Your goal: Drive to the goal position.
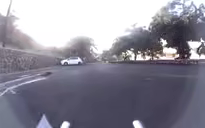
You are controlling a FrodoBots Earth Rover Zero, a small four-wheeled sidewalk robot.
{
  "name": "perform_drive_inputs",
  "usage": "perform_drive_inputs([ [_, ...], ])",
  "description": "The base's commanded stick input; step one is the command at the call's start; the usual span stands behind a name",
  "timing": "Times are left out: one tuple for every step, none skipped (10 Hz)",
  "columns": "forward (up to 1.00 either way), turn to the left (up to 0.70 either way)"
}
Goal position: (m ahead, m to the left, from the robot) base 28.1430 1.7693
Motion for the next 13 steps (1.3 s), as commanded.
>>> perform_drive_inputs([
  [0.50, 0.00],
  [0.50, 0.00],
  [0.50, 0.00],
  [0.50, 0.00],
  [0.50, 0.00],
  [0.50, 0.00],
  [0.50, 0.00],
  [0.50, 0.00],
  [0.50, 0.00],
  [0.50, 0.00],
  [0.50, 0.00],
  [0.50, 0.00],
  [0.50, 0.00],
])
